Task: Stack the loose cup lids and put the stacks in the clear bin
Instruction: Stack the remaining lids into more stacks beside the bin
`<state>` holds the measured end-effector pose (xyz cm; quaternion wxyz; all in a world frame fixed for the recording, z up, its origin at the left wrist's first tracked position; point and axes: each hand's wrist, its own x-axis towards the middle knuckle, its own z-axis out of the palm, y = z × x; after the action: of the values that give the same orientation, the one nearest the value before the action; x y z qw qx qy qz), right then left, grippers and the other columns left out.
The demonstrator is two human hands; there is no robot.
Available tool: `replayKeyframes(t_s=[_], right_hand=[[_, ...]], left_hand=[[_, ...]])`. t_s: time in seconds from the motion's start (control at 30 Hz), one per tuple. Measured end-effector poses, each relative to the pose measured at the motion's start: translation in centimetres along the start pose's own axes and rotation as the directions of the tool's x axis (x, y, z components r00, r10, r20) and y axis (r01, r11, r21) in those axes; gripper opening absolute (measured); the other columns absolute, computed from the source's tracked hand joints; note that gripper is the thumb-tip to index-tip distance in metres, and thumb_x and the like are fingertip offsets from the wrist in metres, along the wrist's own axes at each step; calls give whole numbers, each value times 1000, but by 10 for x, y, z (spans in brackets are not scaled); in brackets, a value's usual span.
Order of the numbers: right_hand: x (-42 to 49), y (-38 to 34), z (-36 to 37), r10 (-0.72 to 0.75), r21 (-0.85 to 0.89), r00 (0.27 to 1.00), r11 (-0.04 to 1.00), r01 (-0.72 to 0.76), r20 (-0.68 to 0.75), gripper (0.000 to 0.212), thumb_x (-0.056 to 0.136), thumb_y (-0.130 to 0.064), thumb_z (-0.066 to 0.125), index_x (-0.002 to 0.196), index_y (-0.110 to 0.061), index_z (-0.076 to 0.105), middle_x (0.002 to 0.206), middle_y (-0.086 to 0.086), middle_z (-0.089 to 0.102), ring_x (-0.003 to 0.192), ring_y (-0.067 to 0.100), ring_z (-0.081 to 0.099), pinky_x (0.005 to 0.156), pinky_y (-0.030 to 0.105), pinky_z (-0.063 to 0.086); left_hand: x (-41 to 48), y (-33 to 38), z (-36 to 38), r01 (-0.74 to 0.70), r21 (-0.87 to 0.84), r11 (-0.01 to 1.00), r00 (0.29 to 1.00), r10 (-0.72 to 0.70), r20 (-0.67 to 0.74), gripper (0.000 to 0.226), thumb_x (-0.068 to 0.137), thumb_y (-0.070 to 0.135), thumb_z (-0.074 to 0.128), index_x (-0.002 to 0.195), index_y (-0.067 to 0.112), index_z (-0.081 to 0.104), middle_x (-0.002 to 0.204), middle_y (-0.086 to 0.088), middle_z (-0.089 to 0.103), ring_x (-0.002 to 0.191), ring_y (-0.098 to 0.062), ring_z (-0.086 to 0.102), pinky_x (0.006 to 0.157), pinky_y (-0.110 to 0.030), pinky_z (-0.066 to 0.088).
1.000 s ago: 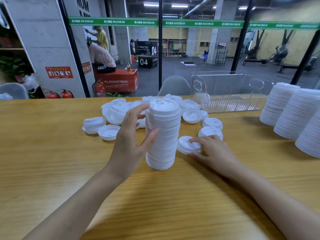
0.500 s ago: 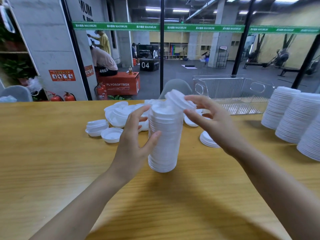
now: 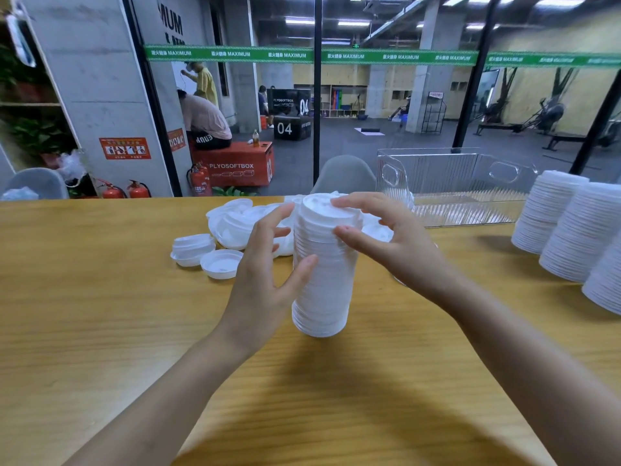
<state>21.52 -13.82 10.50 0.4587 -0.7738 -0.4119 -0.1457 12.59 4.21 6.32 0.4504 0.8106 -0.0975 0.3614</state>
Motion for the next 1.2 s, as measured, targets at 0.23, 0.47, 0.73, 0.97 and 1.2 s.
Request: replayKeyframes(t_s=[0.23, 0.47, 0.73, 0.97, 1.2], right_hand=[[4, 0, 2, -10, -36, 1000, 999, 9, -11, 44, 79, -64, 54, 117, -44, 63, 126, -21, 58, 123, -1, 45, 101, 15, 31], [-1, 4, 3, -16, -14, 1000, 1000, 16, -4, 43, 80, -61, 58, 117, -40, 65, 126, -18, 59, 126, 7, 48, 107, 22, 32], [-2, 5, 7, -39, -82, 999, 996, 37, -19, 47, 80, -62, 57, 117, -36, 67, 123, -13, 60, 121, 10, 48, 106, 28, 34], [-13, 5, 5, -8, -73, 1000, 997, 7, -13, 69, 76, -67, 60, 139, -46, 42, 136, -25, 48, 130, 5, 41, 108, 24, 31], [-56, 27, 4, 181, -118, 983, 977, -175, 41, 91, 69, -74, 69, 144, -39, 31, 132, -10, 52, 125, 14, 46, 107, 38, 38]], left_hand=[[0, 0, 0, -12, 11, 1000, 1000, 11, 15, 58, 88, 32, 63, 141, 34, 39, 138, 20, 46, 126, -5, 47, 103, -17, 36], [0, -3, -1, -26, 21, 999, 999, 26, 26, 58, 89, 31, 63, 142, 33, 39, 140, 20, 46, 127, -5, 46, 100, -9, 34], [0, -6, 0, -15, 31, 999, 1000, 14, 21, 50, 87, 31, 63, 135, 32, 45, 135, 17, 50, 123, -4, 48, 96, -7, 33], [-1, -6, -2, -17, 35, 999, 1000, 16, 24, 58, 87, 33, 64, 138, 37, 38, 140, 21, 45, 125, -3, 47, 98, -8, 32], [-33, -32, -14, 116, 168, 979, 981, -140, 136, 86, 78, 46, 72, 148, 37, 22, 145, 15, 38, 122, -3, 46, 94, -5, 33]])
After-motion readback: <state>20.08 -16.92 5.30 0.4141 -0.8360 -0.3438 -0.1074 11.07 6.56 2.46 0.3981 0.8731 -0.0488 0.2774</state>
